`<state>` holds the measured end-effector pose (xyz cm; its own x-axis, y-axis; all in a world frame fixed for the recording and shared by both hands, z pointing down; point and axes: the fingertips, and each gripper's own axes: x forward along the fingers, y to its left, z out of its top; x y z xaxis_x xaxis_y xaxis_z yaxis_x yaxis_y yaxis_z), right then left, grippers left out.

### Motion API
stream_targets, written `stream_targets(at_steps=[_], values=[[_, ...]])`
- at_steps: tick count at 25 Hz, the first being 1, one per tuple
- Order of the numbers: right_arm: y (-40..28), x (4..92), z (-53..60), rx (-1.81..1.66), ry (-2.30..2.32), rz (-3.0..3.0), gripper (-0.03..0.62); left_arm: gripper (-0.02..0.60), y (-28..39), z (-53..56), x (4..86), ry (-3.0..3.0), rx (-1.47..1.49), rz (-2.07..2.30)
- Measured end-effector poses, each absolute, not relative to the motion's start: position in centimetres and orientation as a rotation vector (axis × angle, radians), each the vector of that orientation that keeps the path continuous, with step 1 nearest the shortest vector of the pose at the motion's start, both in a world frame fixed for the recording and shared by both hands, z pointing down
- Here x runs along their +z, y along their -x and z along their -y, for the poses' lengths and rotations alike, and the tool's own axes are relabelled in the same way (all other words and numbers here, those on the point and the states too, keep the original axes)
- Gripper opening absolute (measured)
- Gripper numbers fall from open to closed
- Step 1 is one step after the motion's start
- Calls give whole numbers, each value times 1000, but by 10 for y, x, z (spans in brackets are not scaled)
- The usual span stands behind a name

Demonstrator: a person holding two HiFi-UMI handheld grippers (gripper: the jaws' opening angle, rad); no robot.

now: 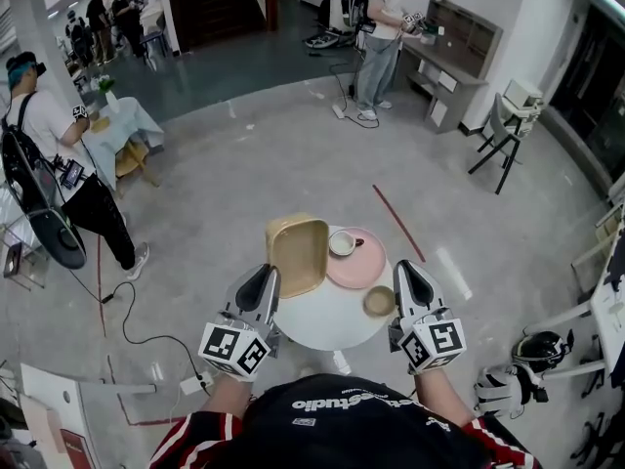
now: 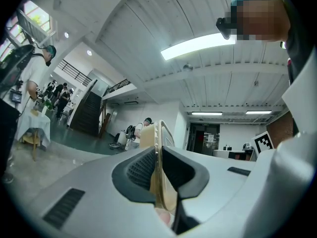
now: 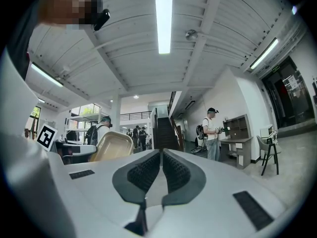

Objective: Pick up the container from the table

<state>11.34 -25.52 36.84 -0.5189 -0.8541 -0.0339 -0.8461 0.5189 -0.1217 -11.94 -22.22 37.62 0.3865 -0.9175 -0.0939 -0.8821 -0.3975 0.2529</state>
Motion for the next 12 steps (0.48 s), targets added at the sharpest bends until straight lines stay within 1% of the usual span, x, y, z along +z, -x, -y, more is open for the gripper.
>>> stream_targets(at_steps=[4, 12], values=[[-134, 361, 252, -122, 1483, -2641, 6, 55, 98, 224, 369, -2496, -339, 1621], [-162, 355, 248, -98, 1456, -2638, 6, 55, 63, 224, 358, -2512, -332, 1619]])
